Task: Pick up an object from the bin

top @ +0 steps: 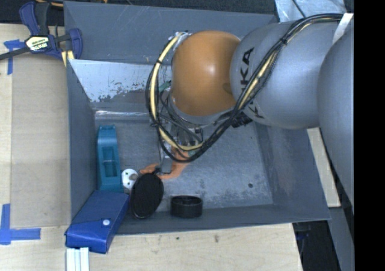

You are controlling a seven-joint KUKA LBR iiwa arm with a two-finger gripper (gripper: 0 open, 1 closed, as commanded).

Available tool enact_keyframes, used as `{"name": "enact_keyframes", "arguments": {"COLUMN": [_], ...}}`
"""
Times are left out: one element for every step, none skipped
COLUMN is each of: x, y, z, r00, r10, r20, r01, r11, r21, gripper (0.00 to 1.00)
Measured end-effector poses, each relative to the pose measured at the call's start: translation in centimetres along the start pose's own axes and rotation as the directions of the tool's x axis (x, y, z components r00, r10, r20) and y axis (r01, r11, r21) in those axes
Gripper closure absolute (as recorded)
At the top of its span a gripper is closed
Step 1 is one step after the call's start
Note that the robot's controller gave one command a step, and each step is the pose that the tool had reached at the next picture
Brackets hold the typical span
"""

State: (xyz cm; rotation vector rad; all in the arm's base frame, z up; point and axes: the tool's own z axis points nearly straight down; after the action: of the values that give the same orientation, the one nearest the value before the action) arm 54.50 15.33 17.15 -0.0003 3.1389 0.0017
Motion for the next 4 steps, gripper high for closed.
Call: {"name": "enact_keyframes", "arguments": {"x": [2.7, -0.6, -0.6, -1.2], "y": [-3.1, -1.8, -1.8, -1.1], "z": [5.0, 6.8, 6.8, 1.3], "r00": [1.0, 0.979, 0.979, 0.981], "r10": [0.01, 0.202, 0.202, 0.196], "r20": [0.002, 0.0, 0.0, -0.005], "r01": [-0.01, -0.202, -0.202, -0.196], "r11": [1.0, 0.979, 0.979, 0.981], "r21": [-0.001, 0.001, 0.001, 0.003], "gripper": [0.0, 1.0, 1.0, 1.0]}}
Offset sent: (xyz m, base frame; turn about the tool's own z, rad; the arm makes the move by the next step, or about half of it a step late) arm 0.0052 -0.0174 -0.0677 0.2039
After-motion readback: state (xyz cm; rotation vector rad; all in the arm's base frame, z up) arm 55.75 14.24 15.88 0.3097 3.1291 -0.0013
